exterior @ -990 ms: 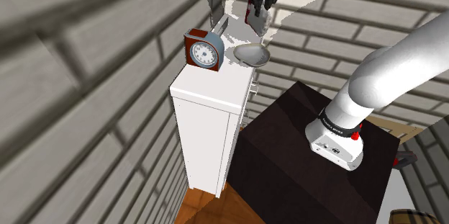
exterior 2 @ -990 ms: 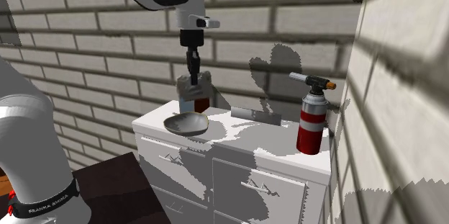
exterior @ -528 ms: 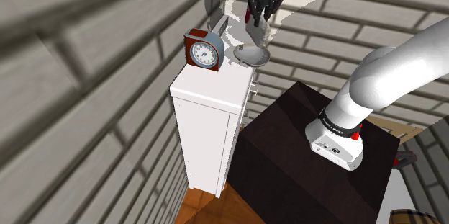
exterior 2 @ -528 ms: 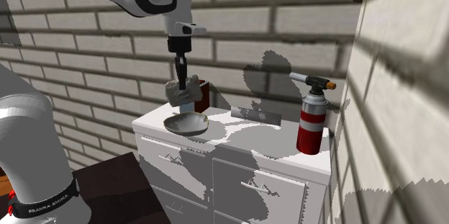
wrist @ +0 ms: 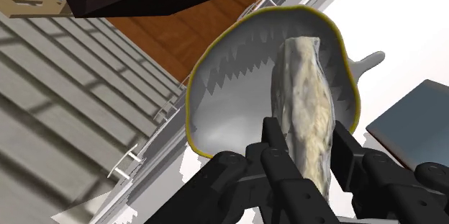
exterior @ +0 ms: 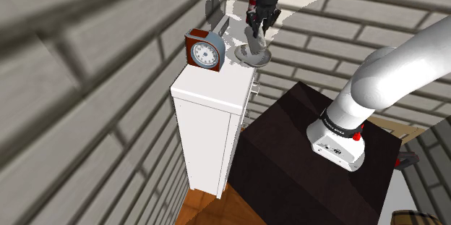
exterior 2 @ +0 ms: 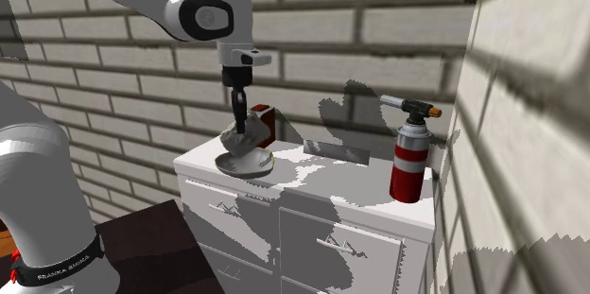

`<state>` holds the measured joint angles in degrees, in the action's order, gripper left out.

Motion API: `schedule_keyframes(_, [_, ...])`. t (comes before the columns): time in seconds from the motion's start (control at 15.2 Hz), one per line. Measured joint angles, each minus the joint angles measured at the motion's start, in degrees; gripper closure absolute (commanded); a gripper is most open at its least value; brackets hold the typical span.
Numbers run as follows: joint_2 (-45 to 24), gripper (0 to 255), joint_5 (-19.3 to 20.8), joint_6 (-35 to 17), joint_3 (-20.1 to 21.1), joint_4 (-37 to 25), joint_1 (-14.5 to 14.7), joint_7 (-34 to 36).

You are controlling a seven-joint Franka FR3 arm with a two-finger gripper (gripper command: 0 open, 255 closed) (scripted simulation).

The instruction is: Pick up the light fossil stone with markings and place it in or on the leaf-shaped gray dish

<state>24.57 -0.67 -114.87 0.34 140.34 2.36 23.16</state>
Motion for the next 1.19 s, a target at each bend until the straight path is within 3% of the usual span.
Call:
schedule_keyframes(0.33, [-1.25,255,-0.03,-3.85,0.02,2.60,0.02,-0.02])
schedule_keyframes(0.73, [-1.43,255,-0.05,-4.47,0.07,3.01,0.04,0.03])
schedule_keyframes(0.79, [-1.43,0,-0.05,-4.47,0.07,3.01,0.04,0.03])
schedule_keyframes(1.19, [-1.42,0,-0.05,-4.49,0.07,3.00,0.04,0.03])
